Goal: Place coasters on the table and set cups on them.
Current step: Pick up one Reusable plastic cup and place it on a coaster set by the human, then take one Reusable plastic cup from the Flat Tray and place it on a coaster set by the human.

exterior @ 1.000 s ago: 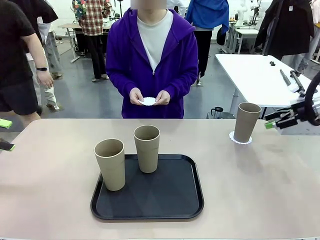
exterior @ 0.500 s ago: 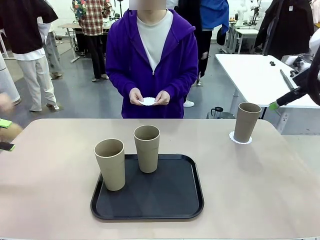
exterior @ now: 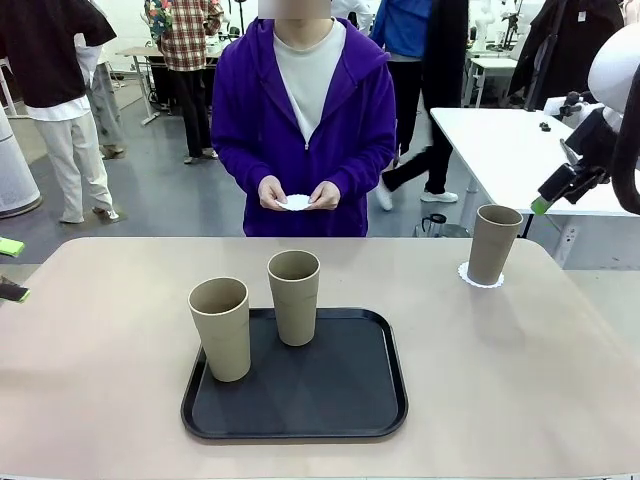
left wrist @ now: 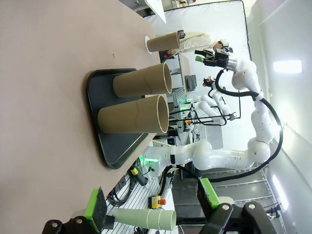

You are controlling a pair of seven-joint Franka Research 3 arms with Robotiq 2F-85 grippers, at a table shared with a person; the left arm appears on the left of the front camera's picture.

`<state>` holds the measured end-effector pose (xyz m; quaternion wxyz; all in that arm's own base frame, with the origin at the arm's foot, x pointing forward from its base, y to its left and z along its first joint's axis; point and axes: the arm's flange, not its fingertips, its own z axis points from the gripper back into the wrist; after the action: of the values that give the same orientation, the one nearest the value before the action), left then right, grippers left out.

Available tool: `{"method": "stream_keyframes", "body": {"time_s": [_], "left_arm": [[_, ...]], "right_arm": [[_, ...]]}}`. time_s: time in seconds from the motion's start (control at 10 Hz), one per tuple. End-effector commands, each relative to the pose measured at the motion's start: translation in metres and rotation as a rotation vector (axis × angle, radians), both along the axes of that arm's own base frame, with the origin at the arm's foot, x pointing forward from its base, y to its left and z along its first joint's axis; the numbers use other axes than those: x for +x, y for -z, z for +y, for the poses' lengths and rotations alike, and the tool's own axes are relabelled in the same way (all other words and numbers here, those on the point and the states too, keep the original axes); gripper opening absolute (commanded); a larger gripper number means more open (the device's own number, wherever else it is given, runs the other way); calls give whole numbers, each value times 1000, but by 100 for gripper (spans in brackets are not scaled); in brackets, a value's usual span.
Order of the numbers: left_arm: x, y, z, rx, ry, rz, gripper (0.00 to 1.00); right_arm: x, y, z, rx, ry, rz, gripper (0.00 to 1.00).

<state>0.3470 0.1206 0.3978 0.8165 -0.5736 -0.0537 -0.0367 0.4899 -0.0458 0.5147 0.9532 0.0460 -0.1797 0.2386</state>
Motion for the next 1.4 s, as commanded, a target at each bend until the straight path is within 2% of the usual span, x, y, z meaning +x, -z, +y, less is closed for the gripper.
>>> {"method": "stream_keyframes", "body": {"time_s": [0.0, 0.1, 1.3], "left_arm": [[-1, -2, 0, -12, -7, -7, 100], [-1, -2, 0, -12, -7, -7, 100], [-1, -2, 0, -12, -7, -7, 100]], "right_arm": [[-5, -7, 10, -27, 53, 50, 100], [0, 0, 0, 0, 0, 0, 100], [0, 0, 0, 0, 0, 0, 100]]}}
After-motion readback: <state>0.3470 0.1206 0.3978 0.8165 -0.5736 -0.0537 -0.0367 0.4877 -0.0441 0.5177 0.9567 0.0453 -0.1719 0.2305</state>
